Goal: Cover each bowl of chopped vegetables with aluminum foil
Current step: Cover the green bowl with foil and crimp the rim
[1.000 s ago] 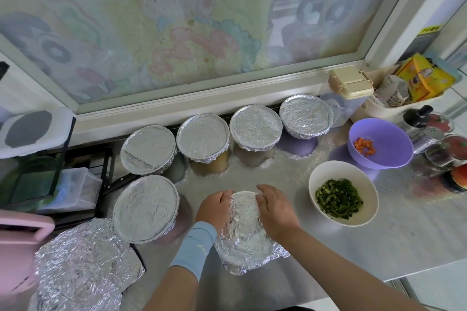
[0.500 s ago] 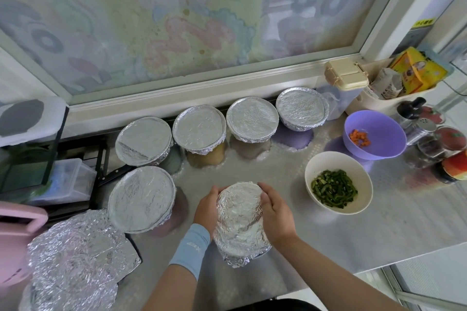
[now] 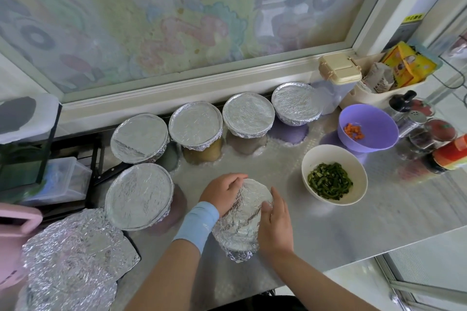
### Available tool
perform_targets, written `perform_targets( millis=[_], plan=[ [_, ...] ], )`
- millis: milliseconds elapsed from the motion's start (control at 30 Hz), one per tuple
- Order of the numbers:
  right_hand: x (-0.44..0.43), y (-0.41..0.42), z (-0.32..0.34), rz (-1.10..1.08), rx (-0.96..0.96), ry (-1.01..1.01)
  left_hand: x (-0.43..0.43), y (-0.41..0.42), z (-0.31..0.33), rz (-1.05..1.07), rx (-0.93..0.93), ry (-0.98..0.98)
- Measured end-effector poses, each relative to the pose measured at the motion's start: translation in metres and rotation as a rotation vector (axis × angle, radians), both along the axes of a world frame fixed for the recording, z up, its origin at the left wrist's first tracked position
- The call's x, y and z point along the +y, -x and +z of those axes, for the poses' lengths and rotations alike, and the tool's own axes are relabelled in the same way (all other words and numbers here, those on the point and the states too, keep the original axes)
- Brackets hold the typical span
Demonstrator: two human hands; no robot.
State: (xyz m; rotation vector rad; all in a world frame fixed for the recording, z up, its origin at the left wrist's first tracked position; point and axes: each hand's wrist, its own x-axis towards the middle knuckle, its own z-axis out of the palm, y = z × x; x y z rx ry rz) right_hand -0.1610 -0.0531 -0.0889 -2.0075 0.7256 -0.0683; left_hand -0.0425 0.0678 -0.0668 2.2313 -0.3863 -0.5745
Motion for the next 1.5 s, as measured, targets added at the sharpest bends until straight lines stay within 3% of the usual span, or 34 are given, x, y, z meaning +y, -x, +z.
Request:
perform_targets(
  millis=[300,400,500,733,1100,1267,1500],
  plan=[
    [-0.026,-0.031,0.004,0.171,-0.005,-0.235,0.012,0.016,-0.007,0.430,0.118,0.067],
    [-0.034,-0.039,0.009,0.209,0.067,-0.105,0.014,0.025,-0.008,0.539,0.171,0.153],
    [-0.029,-0.026,0.016,0.060,0.016,0.063,0.019,0.031,-0.012,0.583,0.153,0.148],
    [-0.005,0.001,0.014,-0.299,0.189,-0.225,0.014,0.042,-0.011,0.588,0.024,0.213],
    [-0.027,-0.014,0.011,-0.424,0.099,-0.292,0.008,0.053,-0.021,0.607,-0.067,0.096],
    [-0.029,-0.025,0.019,-0.353,0.131,-0.267,0.011,0.044,-0.026,0.326,-0.383,-0.103],
    [-0.029,-0.032,0.016,-0.394,0.057,-0.303,0.004,0.047,-0.028,0.270,-0.358,-0.144]
  ],
)
